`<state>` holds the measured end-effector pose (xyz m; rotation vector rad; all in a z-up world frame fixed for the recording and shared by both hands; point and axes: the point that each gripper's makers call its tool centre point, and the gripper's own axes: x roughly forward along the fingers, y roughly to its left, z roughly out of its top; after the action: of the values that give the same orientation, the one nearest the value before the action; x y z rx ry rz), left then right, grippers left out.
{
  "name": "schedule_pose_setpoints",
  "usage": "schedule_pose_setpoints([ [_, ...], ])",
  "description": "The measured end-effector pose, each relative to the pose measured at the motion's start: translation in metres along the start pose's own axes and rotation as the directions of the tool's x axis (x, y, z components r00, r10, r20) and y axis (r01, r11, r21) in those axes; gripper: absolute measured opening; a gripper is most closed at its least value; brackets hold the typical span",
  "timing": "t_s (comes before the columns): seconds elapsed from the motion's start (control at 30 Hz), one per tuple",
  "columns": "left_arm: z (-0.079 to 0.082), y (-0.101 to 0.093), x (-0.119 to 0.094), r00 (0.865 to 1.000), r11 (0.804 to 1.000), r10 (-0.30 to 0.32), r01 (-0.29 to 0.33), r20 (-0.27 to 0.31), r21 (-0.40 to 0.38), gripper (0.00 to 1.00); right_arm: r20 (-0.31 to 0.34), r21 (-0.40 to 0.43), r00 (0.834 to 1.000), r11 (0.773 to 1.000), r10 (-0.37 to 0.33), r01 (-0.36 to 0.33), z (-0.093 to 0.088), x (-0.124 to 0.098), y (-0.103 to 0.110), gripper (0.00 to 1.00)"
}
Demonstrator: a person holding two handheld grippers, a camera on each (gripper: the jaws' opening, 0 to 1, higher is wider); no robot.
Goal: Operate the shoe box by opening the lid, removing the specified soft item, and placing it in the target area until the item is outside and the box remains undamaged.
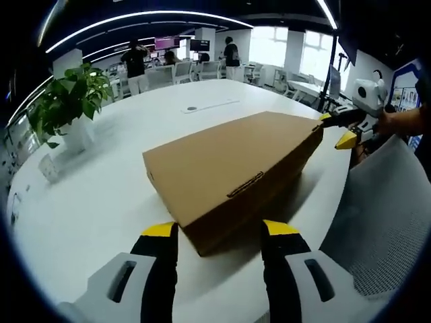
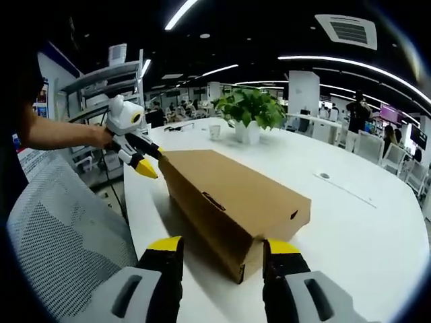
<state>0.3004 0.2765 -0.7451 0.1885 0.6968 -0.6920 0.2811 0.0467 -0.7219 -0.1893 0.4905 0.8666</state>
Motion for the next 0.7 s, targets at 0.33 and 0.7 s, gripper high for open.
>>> schedule_pose_setpoints([
  [0.33, 0.018, 0.000, -0.013, 0.999, 1.000, 0.011, -0.011, 0.042, 0.001, 0.50, 0.032, 0.007, 0.999, 1.000, 0.000, -0.001, 0.018, -0.007, -0.002, 0.47],
  [0.7, 0.036, 0.008, -0.022, 0.998, 0.999, 0.038, -0.039, 0.056, 0.025, 0.44, 0.042, -0.051, 0.999, 0.999, -0.008, 0.011, 0.035, -0.010, -0.010, 0.46],
])
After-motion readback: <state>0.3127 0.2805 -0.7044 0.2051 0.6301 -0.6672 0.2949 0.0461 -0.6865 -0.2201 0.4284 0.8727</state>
